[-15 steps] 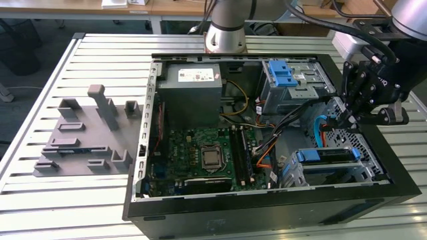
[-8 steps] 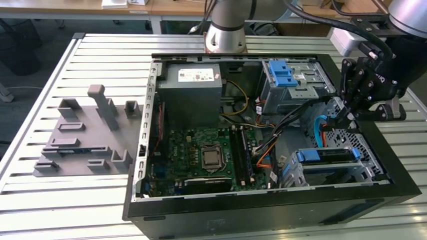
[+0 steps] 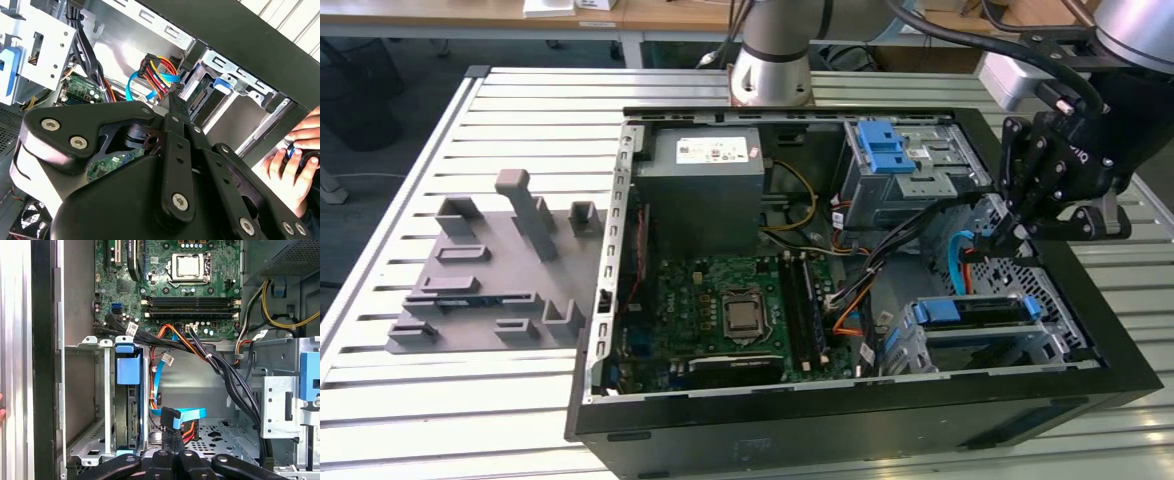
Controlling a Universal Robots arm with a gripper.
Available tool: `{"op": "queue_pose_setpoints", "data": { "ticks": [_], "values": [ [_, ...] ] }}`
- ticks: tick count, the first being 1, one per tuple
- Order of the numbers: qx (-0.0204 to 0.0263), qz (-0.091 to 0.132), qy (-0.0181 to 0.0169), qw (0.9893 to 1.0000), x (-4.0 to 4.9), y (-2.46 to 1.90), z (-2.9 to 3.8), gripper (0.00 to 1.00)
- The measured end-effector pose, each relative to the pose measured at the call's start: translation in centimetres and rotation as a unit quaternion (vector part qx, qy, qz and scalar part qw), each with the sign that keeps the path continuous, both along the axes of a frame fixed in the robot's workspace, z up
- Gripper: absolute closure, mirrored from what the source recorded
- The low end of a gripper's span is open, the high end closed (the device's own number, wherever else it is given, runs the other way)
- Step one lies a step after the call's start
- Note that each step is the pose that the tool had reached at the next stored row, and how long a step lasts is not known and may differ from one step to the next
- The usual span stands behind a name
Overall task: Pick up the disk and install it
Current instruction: 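Insert the first disk wire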
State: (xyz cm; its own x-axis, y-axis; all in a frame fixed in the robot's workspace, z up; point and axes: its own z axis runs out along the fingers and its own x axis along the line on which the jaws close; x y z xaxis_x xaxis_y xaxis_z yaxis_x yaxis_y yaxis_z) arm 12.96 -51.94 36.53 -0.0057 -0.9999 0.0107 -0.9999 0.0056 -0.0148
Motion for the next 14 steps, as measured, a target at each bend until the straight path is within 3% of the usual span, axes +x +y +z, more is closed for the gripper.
{"op": "queue_pose_setpoints", "data": {
  "ticks": [4, 6, 7, 14],
  "values": [
    [-0.0033, 0.000, 0.0000, 1.0000, 0.00, 0.11, 0.00, 0.89],
    [-0.0036, 0.000, 0.0000, 1.0000, 0.00, 0.12, 0.00, 0.89],
    [-0.0037, 0.000, 0.0000, 1.0000, 0.00, 0.12, 0.00, 0.83],
    [-0.0043, 0.000, 0.0000, 1.0000, 0.00, 0.21, 0.01, 0.82]
  ]
}}
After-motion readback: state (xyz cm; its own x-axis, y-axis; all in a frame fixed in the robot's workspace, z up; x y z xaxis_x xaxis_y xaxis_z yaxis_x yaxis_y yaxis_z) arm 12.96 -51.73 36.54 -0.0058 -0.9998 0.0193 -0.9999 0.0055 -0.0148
